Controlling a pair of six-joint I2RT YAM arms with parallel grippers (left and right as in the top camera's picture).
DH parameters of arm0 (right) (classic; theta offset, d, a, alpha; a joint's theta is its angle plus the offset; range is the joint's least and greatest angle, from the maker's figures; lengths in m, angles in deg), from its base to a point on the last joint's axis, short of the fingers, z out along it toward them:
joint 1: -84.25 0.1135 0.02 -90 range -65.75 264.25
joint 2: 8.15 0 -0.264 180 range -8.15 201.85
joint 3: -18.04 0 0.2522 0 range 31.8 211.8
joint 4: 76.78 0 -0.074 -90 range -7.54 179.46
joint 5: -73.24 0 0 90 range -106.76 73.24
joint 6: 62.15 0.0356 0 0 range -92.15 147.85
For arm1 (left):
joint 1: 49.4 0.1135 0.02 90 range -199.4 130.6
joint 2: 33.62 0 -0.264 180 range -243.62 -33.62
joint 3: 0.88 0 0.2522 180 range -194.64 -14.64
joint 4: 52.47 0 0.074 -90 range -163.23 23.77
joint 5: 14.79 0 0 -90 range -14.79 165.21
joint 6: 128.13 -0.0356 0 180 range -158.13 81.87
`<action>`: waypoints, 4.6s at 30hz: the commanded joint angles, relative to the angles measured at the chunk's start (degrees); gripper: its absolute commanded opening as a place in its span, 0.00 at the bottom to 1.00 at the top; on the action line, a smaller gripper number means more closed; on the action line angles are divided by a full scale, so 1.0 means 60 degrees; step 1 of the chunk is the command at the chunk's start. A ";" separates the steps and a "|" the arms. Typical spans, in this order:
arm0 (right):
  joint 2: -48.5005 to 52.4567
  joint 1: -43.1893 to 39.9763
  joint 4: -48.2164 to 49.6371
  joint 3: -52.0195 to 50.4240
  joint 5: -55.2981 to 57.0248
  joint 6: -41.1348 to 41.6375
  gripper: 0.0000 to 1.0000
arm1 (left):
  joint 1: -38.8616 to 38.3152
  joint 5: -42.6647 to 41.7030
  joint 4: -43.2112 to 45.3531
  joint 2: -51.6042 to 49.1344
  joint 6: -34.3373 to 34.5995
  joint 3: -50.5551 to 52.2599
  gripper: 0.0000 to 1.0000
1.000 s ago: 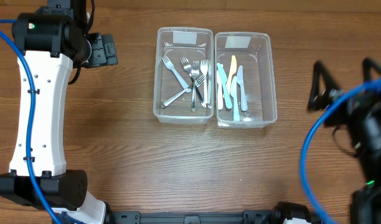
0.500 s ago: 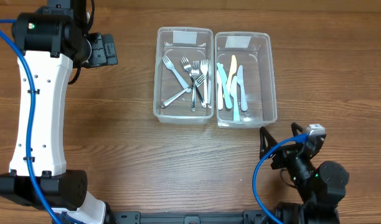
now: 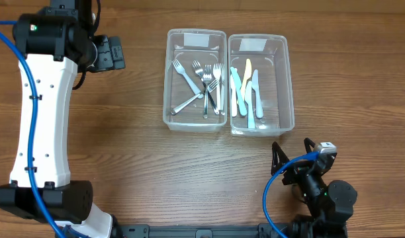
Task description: Pack container
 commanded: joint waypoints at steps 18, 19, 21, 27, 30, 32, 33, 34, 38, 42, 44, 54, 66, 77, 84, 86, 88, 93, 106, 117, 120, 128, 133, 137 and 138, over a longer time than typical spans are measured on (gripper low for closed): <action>-0.0124 0.0055 0.0186 -0.0193 0.0102 0.0084 1.00 | 0.0000 -0.0051 -0.0022 0.0058 -0.0073 0.0015 1.00; -0.0124 0.0055 0.0186 -0.0193 0.0102 0.0084 1.00 | 0.0000 -0.0047 -0.0022 0.0058 -0.0073 0.0015 1.00; -0.0124 0.0055 0.0186 -0.0193 0.0102 0.0084 1.00 | 0.0000 -0.0051 -0.0022 0.0058 -0.0073 0.0015 1.00; -0.0124 0.0055 0.0186 -0.0193 0.0102 0.0084 1.00 | 0.0000 -0.0051 -0.0022 0.0058 -0.0073 0.0015 1.00; -0.0124 0.0055 0.0186 -0.0193 0.0102 0.0084 1.00 | 0.0000 -0.0051 -0.0022 0.0058 -0.0073 0.0015 1.00; -0.0124 0.0055 0.0186 -0.0193 0.0102 0.0084 1.00 | 0.0000 -0.0047 -0.0018 0.0058 -0.0073 0.0015 1.00; -0.0124 0.0055 0.0186 -0.0193 0.0102 0.0084 1.00 | -0.0004 -0.0047 -0.0022 0.0066 -0.0073 0.0015 1.00; -0.0124 0.0055 0.0186 -0.0193 0.0102 0.0084 1.00 | -0.0095 -0.0044 -0.0022 0.0171 -0.0076 0.0015 1.00; -0.0124 0.0055 0.0186 -0.0193 0.0102 0.0084 1.00 | -0.0623 0.0306 -0.0025 0.0783 -0.0120 0.0015 1.00; -0.0124 0.0055 0.0186 -0.0193 0.0102 0.0084 1.00 | -0.1472 0.1778 0.0772 0.1741 -0.0291 0.0033 1.00; -0.0124 0.0055 0.0186 -0.0193 0.0102 0.0084 1.00 | -0.1719 0.2018 0.1421 0.2324 -0.0291 0.0208 1.00; -0.0124 0.0055 0.0186 -0.0193 0.0102 0.0084 1.00 | -0.0758 0.1096 0.5009 0.6550 -0.0175 0.4896 1.00; -0.0124 0.0055 0.0186 -0.0193 0.0102 0.0084 1.00 | 0.0375 0.1093 0.7814 1.1803 -0.0131 1.2575 1.00; -0.0124 0.0055 0.0186 -0.0193 0.0102 0.0084 1.00 | 0.0379 0.1100 0.8273 1.5599 0.0685 1.6451 1.00; -0.0124 0.0055 0.0186 -0.0193 0.0102 0.0084 1.00 | 0.0379 0.1140 0.8422 1.6549 0.0681 1.7660 1.00; -0.0124 0.0055 0.0186 -0.0193 0.0102 0.0084 1.00 | 0.0379 0.1137 0.8637 1.6677 0.0681 1.7919 1.00; -0.0124 0.0055 0.0186 -0.0193 0.0102 0.0084 1.00 | 0.0379 0.1100 0.8779 1.6673 0.0681 1.8032 1.00; -0.0124 0.0055 0.0186 -0.0193 0.0102 0.0084 1.00 | 0.0521 0.1300 0.9067 1.6673 0.0674 1.8076 1.00; -0.0124 0.0055 0.0186 -0.0193 0.0102 0.0084 1.00 | 0.0929 0.1311 0.9122 1.6666 0.0648 1.8090 1.00; -0.0124 0.0055 0.0186 -0.0193 0.0102 0.0084 1.00 | 0.0929 0.1311 0.9122 1.6666 0.0648 1.8090 1.00; -0.0124 0.0055 0.0186 -0.0193 0.0102 0.0084 1.00 | 0.0929 0.1311 0.9122 1.6666 0.0648 1.8090 1.00; -0.0124 0.0055 0.0186 -0.0193 0.0102 0.0084 1.00 | 0.0929 0.1311 0.9122 1.6666 0.0648 1.8090 1.00; -0.0124 0.0055 0.0186 -0.0193 0.0102 0.0084 1.00 | 0.0929 0.1311 0.9122 1.6666 0.0648 1.8090 1.00; -0.0124 0.0055 0.0186 -0.0193 0.0102 0.0087 1.00 | 0.0929 0.1311 0.9122 1.6666 0.0648 1.8090 1.00; -0.0124 0.0055 0.0186 -0.0193 0.0102 0.0084 1.00 | 0.0929 0.1311 0.9122 1.6666 0.0648 1.8090 1.00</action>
